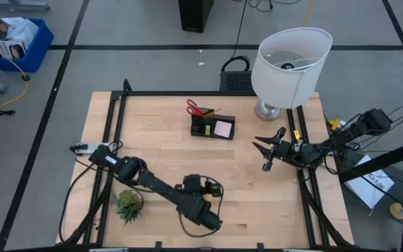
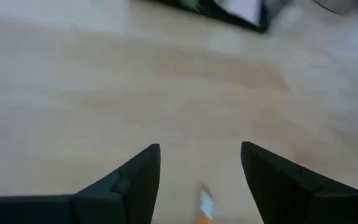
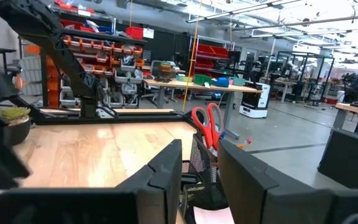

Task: Pick and place office supplies into organizer
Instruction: Put the yellow pencil into the desk organizer

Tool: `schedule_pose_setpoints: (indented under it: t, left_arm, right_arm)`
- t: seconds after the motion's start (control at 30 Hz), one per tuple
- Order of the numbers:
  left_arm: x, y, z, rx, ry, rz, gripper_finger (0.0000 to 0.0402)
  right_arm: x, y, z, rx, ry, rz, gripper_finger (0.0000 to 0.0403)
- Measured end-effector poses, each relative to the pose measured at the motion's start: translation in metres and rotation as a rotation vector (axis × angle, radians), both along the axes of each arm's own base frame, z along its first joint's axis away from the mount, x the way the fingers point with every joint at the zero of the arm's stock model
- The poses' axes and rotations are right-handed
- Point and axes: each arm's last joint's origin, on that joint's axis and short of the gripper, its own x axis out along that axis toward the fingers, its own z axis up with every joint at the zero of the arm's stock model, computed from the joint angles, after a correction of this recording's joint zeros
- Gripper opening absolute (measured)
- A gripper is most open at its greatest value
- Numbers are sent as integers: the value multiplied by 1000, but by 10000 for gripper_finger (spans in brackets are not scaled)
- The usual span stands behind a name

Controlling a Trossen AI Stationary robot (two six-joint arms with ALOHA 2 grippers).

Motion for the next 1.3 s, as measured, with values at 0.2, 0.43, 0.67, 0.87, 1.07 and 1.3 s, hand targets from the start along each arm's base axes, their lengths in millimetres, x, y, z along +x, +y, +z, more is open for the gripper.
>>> schedule_pose_setpoints:
  t: [0.2, 0.43, 0.67, 0.87, 1.07, 1.3]
  left_arm:
    - [19, 11, 3, 38, 50, -34, 228]
    - [25, 7, -27, -5, 156, -47, 217]
    - [26, 6, -47, -49, 245, -57, 212]
    - [24, -2, -50, -58, 233, -70, 211]
    - [24, -17, -51, -73, 155, -94, 211]
    - [27, -28, -55, -83, 129, -171, 211]
  right_arm:
    - [0, 0, 0, 0, 0, 0, 100]
    - [0, 0, 0, -2, 3, 1, 100]
    - [0, 0, 0, -1, 3, 0, 100]
    - [0, 0, 0, -1, 2, 1, 100]
    - [0, 0, 0, -1, 1, 0, 100]
    - [0, 0, 0, 0, 1, 0, 100]
